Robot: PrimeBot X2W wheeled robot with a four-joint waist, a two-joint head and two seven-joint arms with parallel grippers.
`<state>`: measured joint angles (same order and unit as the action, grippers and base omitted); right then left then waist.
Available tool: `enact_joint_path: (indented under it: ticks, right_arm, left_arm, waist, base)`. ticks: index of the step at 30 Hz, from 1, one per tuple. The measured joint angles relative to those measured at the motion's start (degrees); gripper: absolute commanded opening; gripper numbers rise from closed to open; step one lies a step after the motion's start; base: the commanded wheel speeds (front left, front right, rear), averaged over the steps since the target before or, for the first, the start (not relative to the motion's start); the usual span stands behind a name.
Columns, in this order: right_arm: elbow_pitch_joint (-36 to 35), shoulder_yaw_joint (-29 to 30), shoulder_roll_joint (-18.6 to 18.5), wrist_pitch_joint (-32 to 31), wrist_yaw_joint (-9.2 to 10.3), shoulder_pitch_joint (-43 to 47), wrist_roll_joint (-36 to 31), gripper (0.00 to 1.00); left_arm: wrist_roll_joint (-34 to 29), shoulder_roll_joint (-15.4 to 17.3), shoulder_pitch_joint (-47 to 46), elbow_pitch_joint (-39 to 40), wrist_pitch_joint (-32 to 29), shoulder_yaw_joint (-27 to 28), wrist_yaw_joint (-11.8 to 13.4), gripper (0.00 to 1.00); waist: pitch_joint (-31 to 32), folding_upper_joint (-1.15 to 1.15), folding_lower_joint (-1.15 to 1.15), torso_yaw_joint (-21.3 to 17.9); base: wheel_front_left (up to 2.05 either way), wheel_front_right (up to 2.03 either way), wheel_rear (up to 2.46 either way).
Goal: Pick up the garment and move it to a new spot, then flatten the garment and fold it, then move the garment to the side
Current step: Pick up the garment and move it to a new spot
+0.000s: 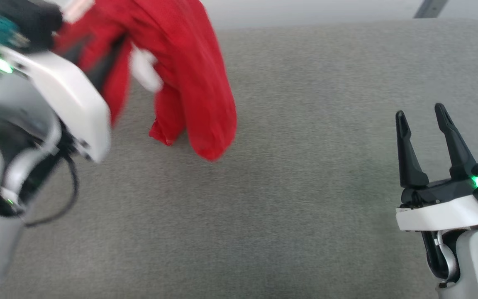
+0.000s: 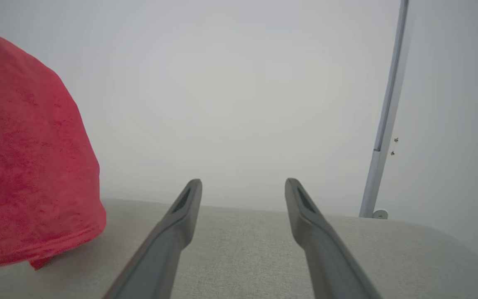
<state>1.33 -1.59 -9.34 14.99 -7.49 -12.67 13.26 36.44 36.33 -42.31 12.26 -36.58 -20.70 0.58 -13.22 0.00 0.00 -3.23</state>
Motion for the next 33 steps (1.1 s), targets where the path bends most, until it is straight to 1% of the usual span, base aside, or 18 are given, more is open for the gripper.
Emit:
enact_joint_path:
  ticks: [6, 11, 16, 20, 29, 30, 32, 33]
  right_arm:
    - [-0.47, 0.45, 1.00, 0.00, 0.00, 1.16, 0.23, 1.00]
    - [-0.43, 0.21, 1.85, 0.00, 0.00, 1.59, 0.38, 1.00]
    - [0.01, -0.69, 2.48, 0.00, 0.00, 1.59, 0.58, 1.00]
    - [0.40, -1.59, 2.86, 0.00, 0.00, 1.46, 0.85, 1.00]
    - [0.79, -2.27, 3.52, 0.00, 0.00, 0.29, 0.98, 1.00]
    - [0.87, -2.27, 3.54, 0.00, 0.00, 0.27, 0.97, 1.00]
    - [0.93, -2.27, 3.65, 0.00, 0.00, 0.04, 0.97, 1.00]
    - [0.96, -2.29, 3.69, 0.00, 0.00, -0.14, 0.96, 1.00]
  left_arm:
    - [1.41, -1.14, 3.86, 4.71, -4.09, -5.25, -0.59, 0.00]
    - [1.81, -1.91, 6.88, 4.01, -5.45, -9.22, -1.75, 0.00]
    - [1.77, -2.43, 9.67, -0.41, -5.80, -12.80, -3.21, 0.00]
    - [1.45, -3.03, 10.31, -5.65, -6.14, -15.33, -4.45, 0.00]
    - [1.44, -6.14, 9.49, -19.31, -6.36, -20.59, -6.65, 0.00]
    - [1.35, -6.39, 9.27, -20.51, -6.30, -21.13, -6.75, 0.03]
    - [1.30, -7.11, 8.31, -22.99, -5.93, -22.21, -7.14, 0.24]
    - [1.27, -7.36, 7.84, -24.07, -5.69, -22.62, -7.22, 0.40]
  waist:
    - [-0.07, 0.00, 0.00, -3.06]
    - [-0.50, 0.00, 0.00, -5.25]
    - [-1.14, 0.00, 0.00, -7.33]
    - [-1.67, 0.00, 0.00, -8.76]
    - [-3.22, 0.00, 0.00, -10.65]
    - [-3.33, 0.00, 0.00, -10.75]
    - [-3.51, 0.00, 0.00, -10.83]
    - [-3.58, 0.00, 0.00, -10.84]
  base:
    - [0.00, 0.00, 0.00]
    - [0.00, 0.00, 0.00]
    - [0.00, 0.00, 0.00]
    - [0.00, 0.00, 0.00]
    - [0.00, 0.00, 0.00]
    - [0.00, 0.00, 0.00]
    - [0.00, 0.00, 0.00]
    - [0.00, 0.00, 0.00]
